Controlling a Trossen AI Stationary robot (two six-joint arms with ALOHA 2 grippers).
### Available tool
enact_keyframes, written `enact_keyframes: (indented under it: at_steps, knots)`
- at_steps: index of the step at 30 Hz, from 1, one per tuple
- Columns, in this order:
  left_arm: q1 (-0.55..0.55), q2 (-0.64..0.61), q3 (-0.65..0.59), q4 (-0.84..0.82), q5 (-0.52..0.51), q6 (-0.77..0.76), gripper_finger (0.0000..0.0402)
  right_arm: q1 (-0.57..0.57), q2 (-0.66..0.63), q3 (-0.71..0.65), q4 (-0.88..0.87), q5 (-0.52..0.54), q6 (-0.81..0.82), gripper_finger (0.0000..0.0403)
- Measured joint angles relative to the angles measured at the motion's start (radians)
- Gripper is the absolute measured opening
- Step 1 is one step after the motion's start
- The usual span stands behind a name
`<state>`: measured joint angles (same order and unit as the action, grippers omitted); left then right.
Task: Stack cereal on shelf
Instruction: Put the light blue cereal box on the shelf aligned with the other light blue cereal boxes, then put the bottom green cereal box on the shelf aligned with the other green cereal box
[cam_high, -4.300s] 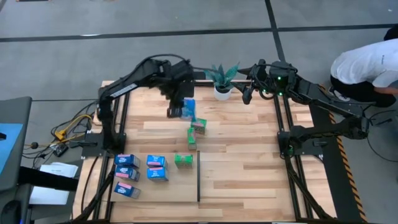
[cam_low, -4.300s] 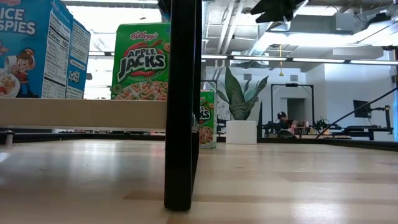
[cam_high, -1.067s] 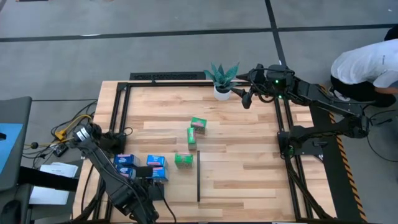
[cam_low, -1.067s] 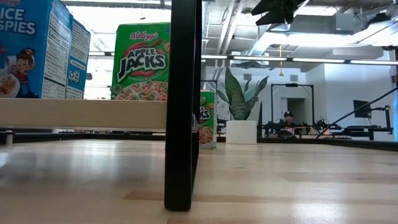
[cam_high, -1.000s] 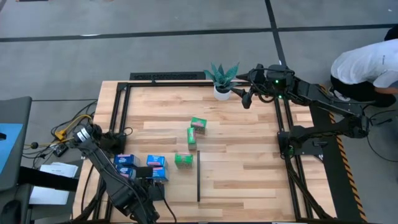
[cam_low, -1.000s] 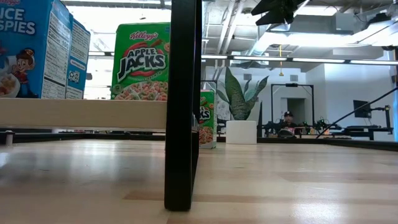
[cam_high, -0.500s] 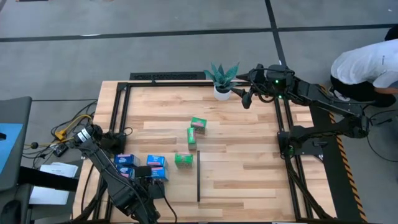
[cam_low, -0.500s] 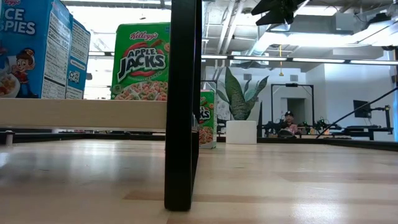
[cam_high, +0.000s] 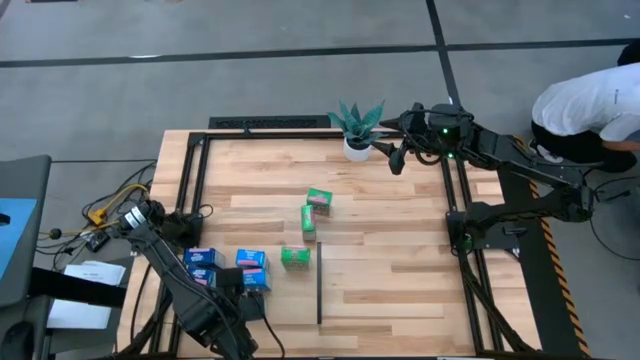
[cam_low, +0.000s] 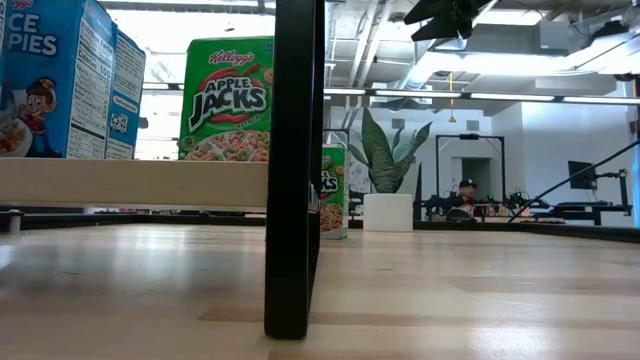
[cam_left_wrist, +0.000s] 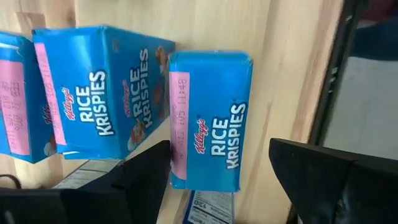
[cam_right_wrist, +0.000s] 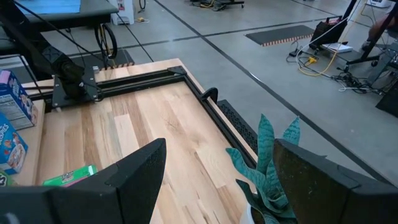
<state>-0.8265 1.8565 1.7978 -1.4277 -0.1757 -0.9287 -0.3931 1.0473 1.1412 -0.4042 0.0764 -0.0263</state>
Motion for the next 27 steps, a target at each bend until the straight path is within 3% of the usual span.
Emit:
enact_keyframes:
  at_steps: [10,16,21,27]
  knots:
    - [0.032,0.0,0.137,-0.147,-0.013,-0.031,0.0263,0.0,0.0,0.0,0.0,0.0,-0.001,0.0317]
    - [0.069,-0.001,0.221,-0.143,-0.085,0.081,0.0263,0.0,0.0,0.0,0.0,0.0,-0.003,0.0317]
    - [0.163,-0.011,0.235,-0.145,-0.142,0.253,0.0263,0.0,0.0,0.0,0.0,0.0,-0.007,0.0317]
    - [0.296,-0.017,0.236,-0.143,-0.224,0.628,0.0263,0.0,0.0,0.0,0.0,0.0,-0.011,0.0317]
